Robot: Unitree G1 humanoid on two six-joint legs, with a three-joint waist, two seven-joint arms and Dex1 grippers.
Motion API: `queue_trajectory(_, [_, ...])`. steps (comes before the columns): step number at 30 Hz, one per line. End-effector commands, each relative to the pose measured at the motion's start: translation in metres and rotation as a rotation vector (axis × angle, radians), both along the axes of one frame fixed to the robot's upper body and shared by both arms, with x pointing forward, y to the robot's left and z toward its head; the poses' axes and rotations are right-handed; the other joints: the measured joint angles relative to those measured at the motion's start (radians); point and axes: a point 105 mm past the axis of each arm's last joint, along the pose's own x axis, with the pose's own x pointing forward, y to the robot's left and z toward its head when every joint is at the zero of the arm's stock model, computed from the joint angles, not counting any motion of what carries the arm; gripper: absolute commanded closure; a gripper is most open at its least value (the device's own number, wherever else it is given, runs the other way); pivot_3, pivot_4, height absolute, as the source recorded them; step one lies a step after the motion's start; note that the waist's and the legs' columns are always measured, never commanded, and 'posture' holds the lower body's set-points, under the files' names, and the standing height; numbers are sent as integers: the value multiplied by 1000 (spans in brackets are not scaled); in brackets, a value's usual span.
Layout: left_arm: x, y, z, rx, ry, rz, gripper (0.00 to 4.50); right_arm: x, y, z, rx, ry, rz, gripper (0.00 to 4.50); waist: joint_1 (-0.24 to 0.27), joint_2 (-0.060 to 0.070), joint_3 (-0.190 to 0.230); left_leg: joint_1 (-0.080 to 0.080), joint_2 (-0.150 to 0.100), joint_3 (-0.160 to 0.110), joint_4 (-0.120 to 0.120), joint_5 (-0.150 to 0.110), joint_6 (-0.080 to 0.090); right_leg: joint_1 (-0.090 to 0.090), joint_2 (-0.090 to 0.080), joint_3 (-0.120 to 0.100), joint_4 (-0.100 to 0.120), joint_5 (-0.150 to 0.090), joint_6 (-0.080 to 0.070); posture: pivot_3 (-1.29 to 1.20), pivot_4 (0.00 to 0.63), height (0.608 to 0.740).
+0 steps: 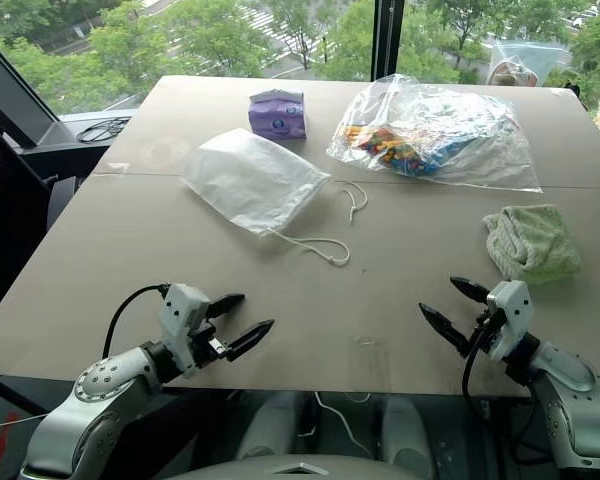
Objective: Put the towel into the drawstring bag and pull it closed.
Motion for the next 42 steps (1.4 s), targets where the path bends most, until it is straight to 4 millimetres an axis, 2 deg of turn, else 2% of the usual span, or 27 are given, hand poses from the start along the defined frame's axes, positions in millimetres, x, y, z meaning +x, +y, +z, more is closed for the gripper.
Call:
queue_trajectory(1, [2,1,1,3,-11,0,0,0,0,5,-2,-34,7,61,0,0,0,0,0,0,0,0,0,0,0,0,0,0,0,0,150,739])
queue_trajectory(13, [7,-1,7,-31,-38,-22,0,-5,-1,1,-5,-38,-16,61,-1,0,0,0,0,0,0,0,0,0,0,-1,0,0,0,0,150,739])
queue_trajectory(21, [14,-6,18,-68,-78,-32,0,-3,-2,4,-4,-61,-33,61,-1,0,0,0,0,0,0,0,0,0,0,-1,0,0,0,0,150,739])
queue_trajectory(25, [31,-12,43,-90,-200,-3,0,-2,-2,10,-9,-76,-25,61,1,-1,0,-1,0,0,0,0,0,0,0,-2,0,0,0,0,150,739])
queue_trajectory(28, [50,-18,54,-73,-273,43,0,-4,11,20,11,-102,43,61,1,-1,0,-1,0,0,1,0,0,0,1,-2,0,0,0,0,150,739])
queue_trajectory(30, [72,-24,63,-49,-344,114,0,-2,22,34,40,-144,93,61,1,-1,0,-1,0,0,1,0,0,1,2,-2,1,0,0,0,150,739])
queue_trajectory(33, [95,-31,68,-40,-386,194,0,1,28,48,42,-215,126,61,2,-2,1,-2,0,-1,9,0,0,1,4,-2,6,0,0,0,150,739])
queue_trajectory(37, [123,-51,73,1,-457,237,0,5,38,65,55,-276,161,61,2,-4,2,-3,1,-2,14,0,1,3,10,-5,8,-1,3,0,150,739])
queue_trajectory(42, [141,-58,70,30,-462,316,0,7,40,74,43,-300,170,61,1,-5,3,-3,0,-2,16,0,1,3,10,-4,8,2,3,0,150,739])
